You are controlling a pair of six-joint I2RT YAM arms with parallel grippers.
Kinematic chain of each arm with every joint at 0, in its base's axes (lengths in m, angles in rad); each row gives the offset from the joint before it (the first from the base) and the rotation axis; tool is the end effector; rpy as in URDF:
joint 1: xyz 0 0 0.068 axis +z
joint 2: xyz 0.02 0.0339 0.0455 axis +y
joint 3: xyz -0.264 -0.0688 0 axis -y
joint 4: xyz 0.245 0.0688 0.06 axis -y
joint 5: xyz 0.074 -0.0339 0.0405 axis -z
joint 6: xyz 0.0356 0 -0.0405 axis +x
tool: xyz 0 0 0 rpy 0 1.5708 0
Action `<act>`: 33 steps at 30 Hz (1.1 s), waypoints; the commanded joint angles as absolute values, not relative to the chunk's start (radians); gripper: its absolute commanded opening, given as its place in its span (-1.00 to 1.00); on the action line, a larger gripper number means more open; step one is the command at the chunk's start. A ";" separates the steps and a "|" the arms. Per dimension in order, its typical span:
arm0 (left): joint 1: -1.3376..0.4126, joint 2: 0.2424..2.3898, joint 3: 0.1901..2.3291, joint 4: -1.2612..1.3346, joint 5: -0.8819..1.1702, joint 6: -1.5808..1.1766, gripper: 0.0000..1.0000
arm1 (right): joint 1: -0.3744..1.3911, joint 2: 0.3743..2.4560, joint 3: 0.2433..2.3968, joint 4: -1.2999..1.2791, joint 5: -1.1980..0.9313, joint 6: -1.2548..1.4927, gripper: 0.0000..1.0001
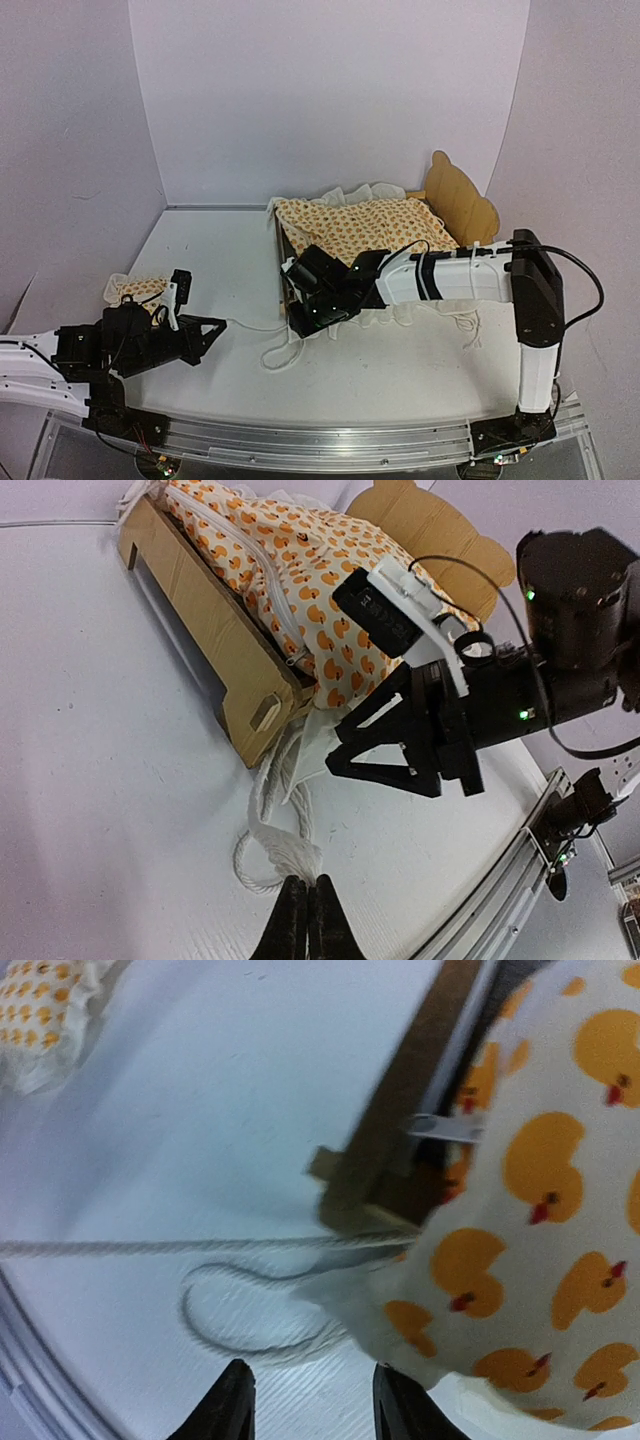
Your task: Set up the pet bed
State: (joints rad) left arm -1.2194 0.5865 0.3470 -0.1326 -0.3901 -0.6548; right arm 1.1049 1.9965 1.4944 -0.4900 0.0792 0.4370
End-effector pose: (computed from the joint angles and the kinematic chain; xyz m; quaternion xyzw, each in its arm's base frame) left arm 0.0650 -0.1380 0.2209 0.1206 0.8084 -0.3512 0.4566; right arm 0.1968 0.3852 0.1970 -0.3032 0.9085 0.1714 0.2309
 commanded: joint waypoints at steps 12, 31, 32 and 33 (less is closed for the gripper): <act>-1.222 0.472 0.388 -0.090 -0.345 -0.584 -1.00 | 1.054 1.904 1.260 -0.275 0.743 0.478 -0.56; -1.222 0.704 0.449 -0.087 -0.307 -0.577 -1.00 | 1.084 1.802 1.410 -0.680 -0.381 0.045 0.59; -1.222 0.710 0.449 -0.087 -0.316 -0.584 -1.00 | 1.092 1.836 1.426 -0.657 -0.391 0.033 0.60; -1.222 0.718 0.454 -0.095 -0.329 -0.597 -1.00 | 1.096 1.869 1.463 -0.647 -0.379 0.034 0.60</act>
